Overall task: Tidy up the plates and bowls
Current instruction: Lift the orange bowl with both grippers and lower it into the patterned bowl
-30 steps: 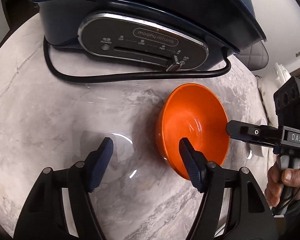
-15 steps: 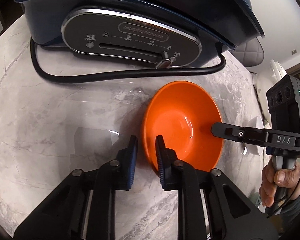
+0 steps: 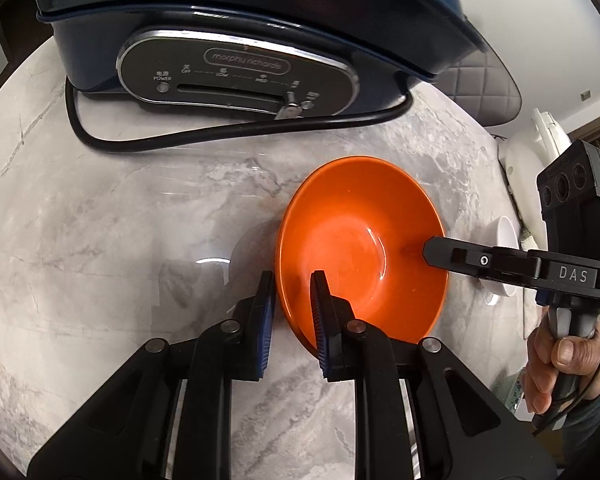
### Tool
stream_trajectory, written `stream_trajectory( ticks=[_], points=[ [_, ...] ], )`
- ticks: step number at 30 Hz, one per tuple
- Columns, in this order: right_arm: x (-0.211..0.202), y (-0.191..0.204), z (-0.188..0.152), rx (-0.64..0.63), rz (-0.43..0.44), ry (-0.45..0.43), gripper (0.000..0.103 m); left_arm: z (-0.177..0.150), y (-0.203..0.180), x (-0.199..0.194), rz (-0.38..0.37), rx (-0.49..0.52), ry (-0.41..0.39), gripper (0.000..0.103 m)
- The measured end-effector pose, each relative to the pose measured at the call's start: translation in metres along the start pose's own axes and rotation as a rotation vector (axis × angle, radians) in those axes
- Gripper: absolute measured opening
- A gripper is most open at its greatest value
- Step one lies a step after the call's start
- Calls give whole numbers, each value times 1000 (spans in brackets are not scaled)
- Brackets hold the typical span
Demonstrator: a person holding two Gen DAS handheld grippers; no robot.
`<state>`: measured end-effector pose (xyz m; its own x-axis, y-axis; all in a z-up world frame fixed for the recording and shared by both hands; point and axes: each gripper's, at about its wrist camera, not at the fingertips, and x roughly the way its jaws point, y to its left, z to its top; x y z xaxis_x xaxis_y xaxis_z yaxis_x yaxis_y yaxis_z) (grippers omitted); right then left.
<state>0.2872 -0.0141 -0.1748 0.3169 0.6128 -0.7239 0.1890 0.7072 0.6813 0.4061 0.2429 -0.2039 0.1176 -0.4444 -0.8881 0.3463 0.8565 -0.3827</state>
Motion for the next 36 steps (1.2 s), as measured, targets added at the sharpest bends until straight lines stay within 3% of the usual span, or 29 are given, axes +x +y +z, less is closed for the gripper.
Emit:
stream_trajectory(
  ticks=[12, 19, 29, 36],
  points=[
    [-75, -23, -55, 52, 23, -92, 14, -43, -92, -31, -34, 106, 2, 16],
    [-147, -51, -111, 98, 9, -190, 14, -86, -178, -43, -97, 206, 28, 16],
    [-268, -124, -224, 214, -58, -322, 14, -182, -342, -5, -171, 402, 143, 16],
    [-306, -181, -293, 289, -130, -336, 14, -256, -419, 41, -128, 499, 246, 16]
  ],
)
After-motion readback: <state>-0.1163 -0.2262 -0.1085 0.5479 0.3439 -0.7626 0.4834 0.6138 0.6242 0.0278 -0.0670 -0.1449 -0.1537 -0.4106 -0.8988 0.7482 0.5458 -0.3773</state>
